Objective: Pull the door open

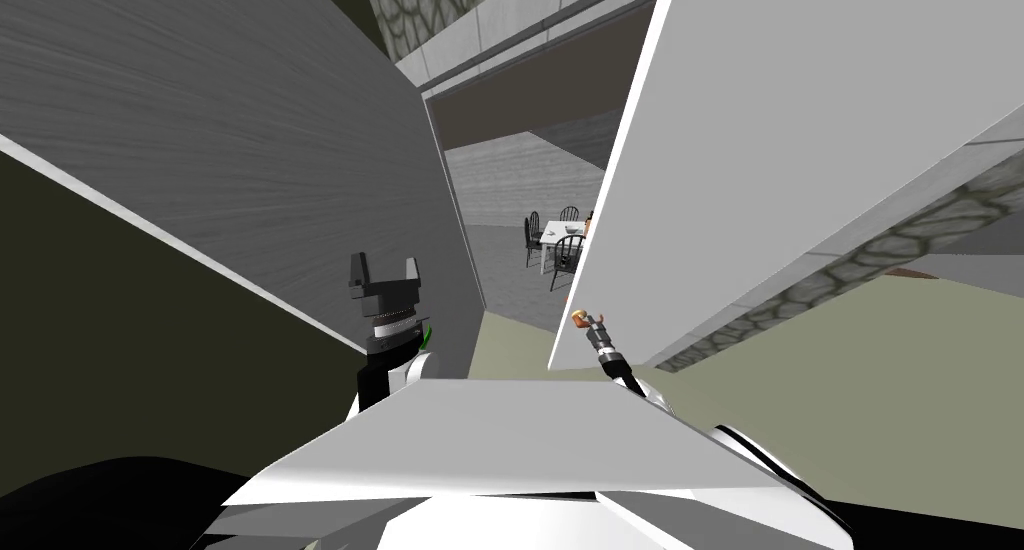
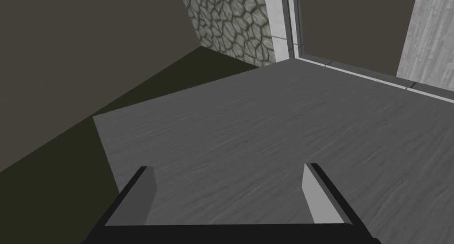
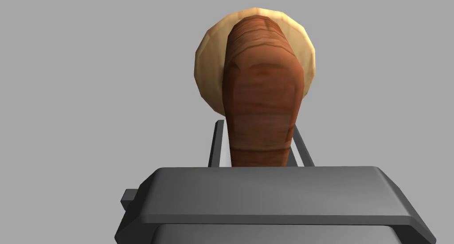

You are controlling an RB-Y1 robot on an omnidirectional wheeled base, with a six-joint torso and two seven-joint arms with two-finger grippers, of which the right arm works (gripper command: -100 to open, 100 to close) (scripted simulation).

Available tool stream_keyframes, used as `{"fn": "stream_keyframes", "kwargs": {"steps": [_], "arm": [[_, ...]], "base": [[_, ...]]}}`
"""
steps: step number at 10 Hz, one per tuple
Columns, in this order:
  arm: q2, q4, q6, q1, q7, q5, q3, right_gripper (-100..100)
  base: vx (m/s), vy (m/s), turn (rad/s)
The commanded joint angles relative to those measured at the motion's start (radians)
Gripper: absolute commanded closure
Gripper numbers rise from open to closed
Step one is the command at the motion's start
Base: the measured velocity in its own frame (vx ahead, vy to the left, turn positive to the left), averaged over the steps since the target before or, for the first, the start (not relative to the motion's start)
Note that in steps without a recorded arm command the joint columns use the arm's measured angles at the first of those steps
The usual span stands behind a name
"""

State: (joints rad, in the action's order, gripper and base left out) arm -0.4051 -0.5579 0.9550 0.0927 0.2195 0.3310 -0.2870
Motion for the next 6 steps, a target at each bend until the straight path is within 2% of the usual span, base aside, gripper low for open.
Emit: {"fn": "stream_keyframes", "kwargs": {"steps": [1, 3, 5, 6], "arm": [[0.001, -0.014, 0.003, -0.003, 0.011, -0.005, -0.033, 100], [-0.004, -0.016, 0.007, -0.005, 0.016, -0.006, -0.046, 100], [-0.017, -0.024, 0.019, -0.009, 0.033, -0.007, -0.083, 100], [-0.017, -0.024, 0.019, -0.009, 0.033, -0.007, -0.083, 100]], "base": [[-0.077, -0.046, -0.021], [-0.064, -0.048, -0.008], [-0.042, -0.075, -0.015], [-0.032, -0.064, 0.009]]}}
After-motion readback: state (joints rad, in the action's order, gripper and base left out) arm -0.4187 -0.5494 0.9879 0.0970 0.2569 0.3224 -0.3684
